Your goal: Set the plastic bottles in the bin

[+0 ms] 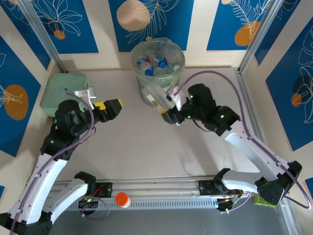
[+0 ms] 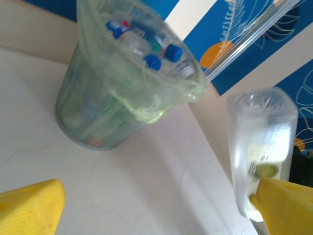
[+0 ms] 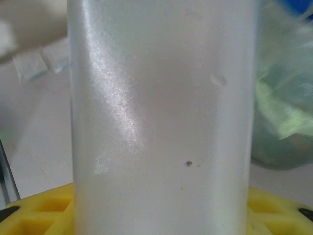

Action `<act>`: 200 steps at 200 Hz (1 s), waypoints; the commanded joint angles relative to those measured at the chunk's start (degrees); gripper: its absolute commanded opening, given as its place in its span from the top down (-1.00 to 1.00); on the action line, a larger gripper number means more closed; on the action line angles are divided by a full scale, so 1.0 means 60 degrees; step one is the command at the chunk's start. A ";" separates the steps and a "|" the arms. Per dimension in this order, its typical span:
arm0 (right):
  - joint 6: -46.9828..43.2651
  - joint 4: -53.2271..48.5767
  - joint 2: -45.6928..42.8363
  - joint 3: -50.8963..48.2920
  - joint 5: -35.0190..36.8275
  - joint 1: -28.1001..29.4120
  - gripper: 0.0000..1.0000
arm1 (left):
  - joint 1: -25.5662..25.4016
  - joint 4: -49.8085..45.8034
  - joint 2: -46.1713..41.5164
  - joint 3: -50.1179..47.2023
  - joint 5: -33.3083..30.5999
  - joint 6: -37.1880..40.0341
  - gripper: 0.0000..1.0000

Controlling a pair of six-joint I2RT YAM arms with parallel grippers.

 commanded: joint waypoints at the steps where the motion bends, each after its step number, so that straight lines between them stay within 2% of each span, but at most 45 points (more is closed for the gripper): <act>1: 0.1012 -0.0057 0.0270 0.1270 -0.0648 -0.0912 -0.06 | 0.0063 -0.0695 0.0391 0.0839 0.0110 0.0801 -0.99; 32: 0.2337 -0.0111 0.1954 0.3538 -0.0677 -0.2499 -0.05 | 0.0041 -0.0720 0.0758 0.0968 0.0092 0.0881 -0.99; 63: 0.2976 -0.0356 0.4089 0.5801 -0.0472 -0.3230 -0.03 | 0.0050 -0.0361 0.0852 0.0579 0.0239 0.0690 -0.99; 104: 0.2142 -0.1754 0.6897 0.9166 0.0025 -0.3124 -0.04 | 0.0053 -0.0216 0.0899 0.0383 0.0240 0.0760 -0.99; 128: 0.1825 -0.2299 0.8083 1.0544 0.0620 -0.2867 -0.04 | 0.0051 -0.0075 0.1000 0.0303 0.0238 0.0705 -0.99; 154: 0.1707 -0.2532 0.8963 1.1349 0.0802 -0.2702 -0.04 | 0.0062 0.0085 0.1060 0.0275 0.0120 0.0678 -1.00; 200: 0.1348 -0.2722 0.9676 1.1399 0.0907 -0.2533 -0.06 | 0.0046 0.0087 0.1116 0.0326 0.0067 0.0793 -1.00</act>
